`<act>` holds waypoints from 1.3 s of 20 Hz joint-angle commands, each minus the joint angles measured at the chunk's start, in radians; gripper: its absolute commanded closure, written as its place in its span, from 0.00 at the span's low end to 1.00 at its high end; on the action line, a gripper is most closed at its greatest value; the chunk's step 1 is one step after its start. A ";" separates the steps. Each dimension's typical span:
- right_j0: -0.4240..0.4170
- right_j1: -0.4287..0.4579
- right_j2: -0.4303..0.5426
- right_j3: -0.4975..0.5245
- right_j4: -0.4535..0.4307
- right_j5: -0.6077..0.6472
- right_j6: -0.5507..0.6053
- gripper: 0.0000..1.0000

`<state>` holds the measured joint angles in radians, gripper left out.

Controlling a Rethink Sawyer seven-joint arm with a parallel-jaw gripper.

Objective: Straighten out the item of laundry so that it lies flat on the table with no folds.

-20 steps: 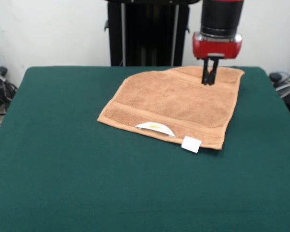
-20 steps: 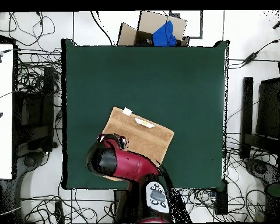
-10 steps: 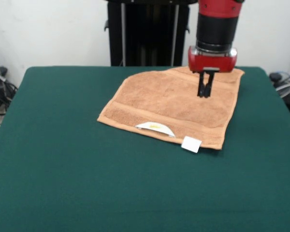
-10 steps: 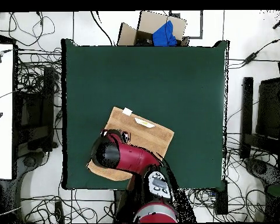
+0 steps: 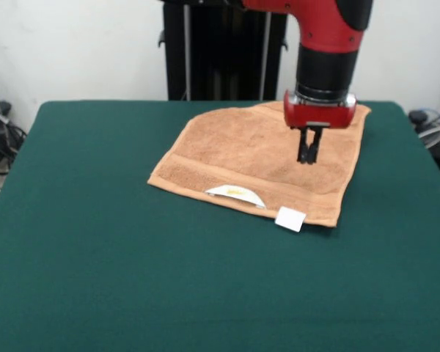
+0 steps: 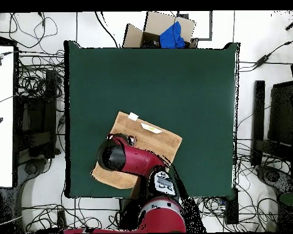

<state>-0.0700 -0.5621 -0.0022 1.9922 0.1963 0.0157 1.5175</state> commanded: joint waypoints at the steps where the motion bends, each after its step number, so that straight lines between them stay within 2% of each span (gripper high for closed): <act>1: 0.038 0.060 -0.026 -0.086 -0.030 -0.006 0.133 1.00; 7: 0.063 0.107 -0.041 -0.101 -0.010 -0.079 0.177 1.00; 26: 0.096 0.202 -0.069 -0.183 0.010 -0.094 0.176 1.00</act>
<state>0.0091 -0.4152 -0.0333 1.8975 0.1961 -0.0197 1.5175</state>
